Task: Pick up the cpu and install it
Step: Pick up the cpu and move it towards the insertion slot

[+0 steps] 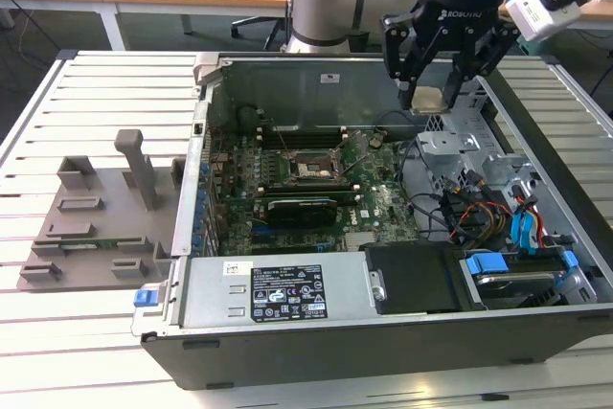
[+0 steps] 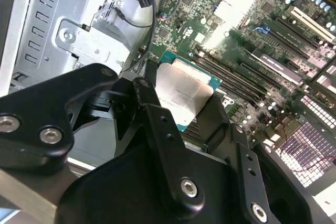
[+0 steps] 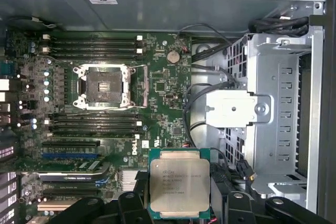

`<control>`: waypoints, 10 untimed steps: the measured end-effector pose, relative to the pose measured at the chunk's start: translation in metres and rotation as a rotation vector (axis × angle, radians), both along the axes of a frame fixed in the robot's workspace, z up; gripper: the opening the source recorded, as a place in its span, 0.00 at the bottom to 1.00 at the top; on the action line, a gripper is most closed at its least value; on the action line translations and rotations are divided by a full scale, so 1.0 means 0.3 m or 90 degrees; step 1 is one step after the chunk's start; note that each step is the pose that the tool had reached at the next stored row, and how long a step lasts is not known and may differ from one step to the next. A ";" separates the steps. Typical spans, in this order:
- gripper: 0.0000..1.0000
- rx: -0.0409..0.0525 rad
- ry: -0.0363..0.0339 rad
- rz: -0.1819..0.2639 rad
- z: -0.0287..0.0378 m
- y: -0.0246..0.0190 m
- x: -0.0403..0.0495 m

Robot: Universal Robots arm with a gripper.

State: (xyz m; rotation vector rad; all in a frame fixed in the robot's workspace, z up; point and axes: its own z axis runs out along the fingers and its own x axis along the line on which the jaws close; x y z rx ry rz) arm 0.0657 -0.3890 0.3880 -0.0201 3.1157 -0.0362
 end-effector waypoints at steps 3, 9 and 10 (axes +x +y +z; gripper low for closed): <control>0.55 0.0000 0.0000 0.000 -0.007 0.004 -0.015; 0.55 -0.0001 0.0000 0.000 -0.015 0.006 -0.037; 0.55 0.0000 0.0000 0.000 -0.023 0.006 -0.057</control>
